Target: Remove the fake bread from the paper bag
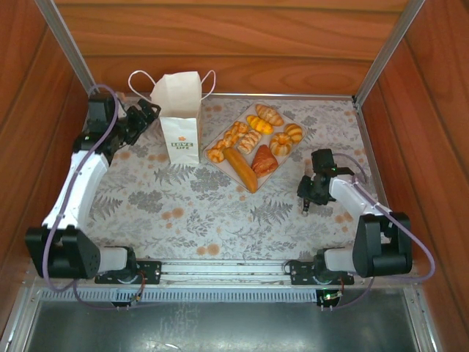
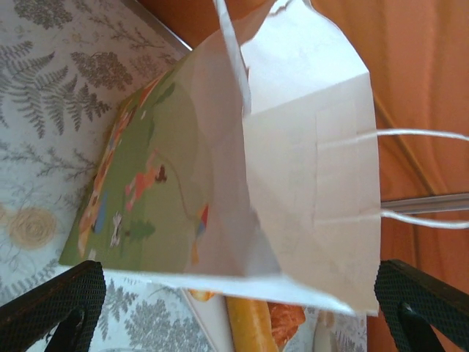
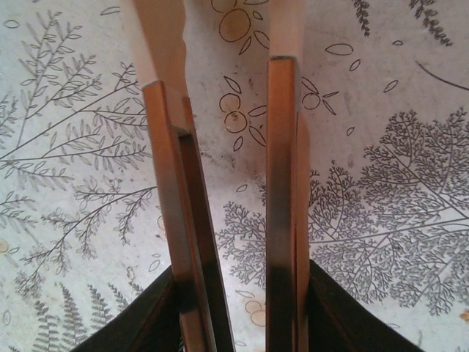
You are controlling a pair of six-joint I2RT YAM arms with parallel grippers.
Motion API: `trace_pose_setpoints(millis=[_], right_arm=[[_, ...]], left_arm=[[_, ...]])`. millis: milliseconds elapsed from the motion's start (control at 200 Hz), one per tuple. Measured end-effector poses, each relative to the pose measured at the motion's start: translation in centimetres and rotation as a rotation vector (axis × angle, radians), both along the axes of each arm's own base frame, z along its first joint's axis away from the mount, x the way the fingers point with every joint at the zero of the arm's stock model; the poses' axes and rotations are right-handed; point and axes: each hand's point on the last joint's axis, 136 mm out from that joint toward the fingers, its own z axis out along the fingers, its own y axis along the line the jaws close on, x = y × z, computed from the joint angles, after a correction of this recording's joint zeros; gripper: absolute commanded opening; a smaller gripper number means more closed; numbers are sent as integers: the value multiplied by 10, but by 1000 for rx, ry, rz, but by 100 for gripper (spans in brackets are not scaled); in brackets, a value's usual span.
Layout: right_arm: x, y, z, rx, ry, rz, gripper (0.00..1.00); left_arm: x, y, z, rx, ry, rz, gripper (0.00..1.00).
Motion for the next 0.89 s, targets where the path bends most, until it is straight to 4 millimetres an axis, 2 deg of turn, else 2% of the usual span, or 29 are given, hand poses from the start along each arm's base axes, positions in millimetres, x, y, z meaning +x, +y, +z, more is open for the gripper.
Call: trace_pose_setpoints(millis=[110, 280, 380, 485, 500, 520, 535, 630, 735, 895], right_arm=[[-1, 0, -9, 13, 36, -8, 55], [-5, -2, -17, 20, 74, -29, 73], [-5, -4, -17, 25, 74, -43, 80], [-6, -6, -16, 26, 78, -50, 85], [-7, -6, -16, 25, 79, -50, 86], [-7, -6, -15, 26, 79, -51, 98], [-8, -6, -14, 26, 79, -51, 100], [-9, -8, -3, 29, 48, -62, 100], [-5, -12, 21, 26, -39, -72, 100], [3, -28, 58, -22, -194, -110, 100]], left_arm=[[-26, 7, 11, 16, -56, 32, 100], [-63, 26, 28, 77, -155, 117, 100], [-77, 43, 36, 140, -202, 193, 100], [-88, 63, 36, 215, -219, 284, 100], [-89, 66, 35, 225, -218, 296, 100], [-91, 69, 33, 238, -219, 312, 100], [-93, 73, 31, 252, -215, 329, 100], [-103, 92, 14, 329, -190, 413, 100], [-113, 112, -7, 427, -160, 487, 100], [-112, 126, -44, 540, -161, 527, 100]])
